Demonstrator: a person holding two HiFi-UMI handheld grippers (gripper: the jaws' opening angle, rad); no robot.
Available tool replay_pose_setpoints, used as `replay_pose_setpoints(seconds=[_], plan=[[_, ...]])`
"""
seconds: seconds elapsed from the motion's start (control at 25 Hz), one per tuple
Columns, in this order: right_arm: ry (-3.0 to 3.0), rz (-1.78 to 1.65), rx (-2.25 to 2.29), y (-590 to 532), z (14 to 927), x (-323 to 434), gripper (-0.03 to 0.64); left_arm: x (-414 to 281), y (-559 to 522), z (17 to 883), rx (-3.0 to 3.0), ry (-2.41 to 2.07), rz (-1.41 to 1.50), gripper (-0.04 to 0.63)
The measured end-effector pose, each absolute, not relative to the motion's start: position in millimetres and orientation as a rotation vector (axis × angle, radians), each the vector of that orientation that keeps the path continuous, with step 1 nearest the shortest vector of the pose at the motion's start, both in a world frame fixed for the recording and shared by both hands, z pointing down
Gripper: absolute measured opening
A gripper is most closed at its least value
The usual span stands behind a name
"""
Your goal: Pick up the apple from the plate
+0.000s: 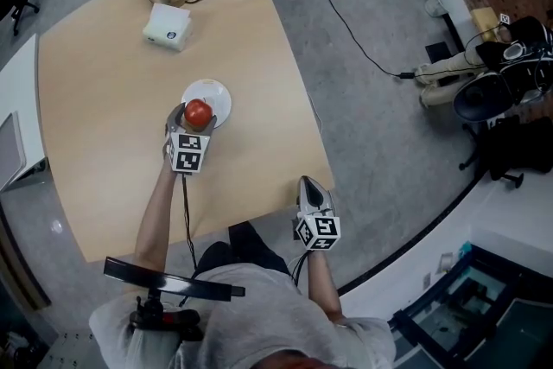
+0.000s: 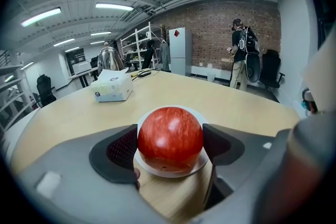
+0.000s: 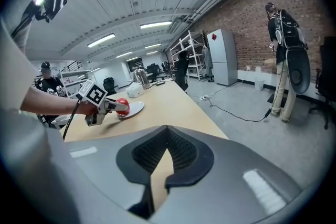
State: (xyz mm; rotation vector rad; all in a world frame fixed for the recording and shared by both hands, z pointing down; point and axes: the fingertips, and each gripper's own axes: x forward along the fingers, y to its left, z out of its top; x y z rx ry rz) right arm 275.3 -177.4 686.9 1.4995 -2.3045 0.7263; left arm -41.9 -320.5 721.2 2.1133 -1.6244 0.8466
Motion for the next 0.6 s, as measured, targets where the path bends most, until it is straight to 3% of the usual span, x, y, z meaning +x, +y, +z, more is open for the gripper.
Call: replay_pose_setpoints(seconds=[0.6], plan=[[-2.396, 0.66, 1.445, -168, 666, 260, 0.006, -58, -294, 670, 2.117, -1.749, 0.797, 0.405]])
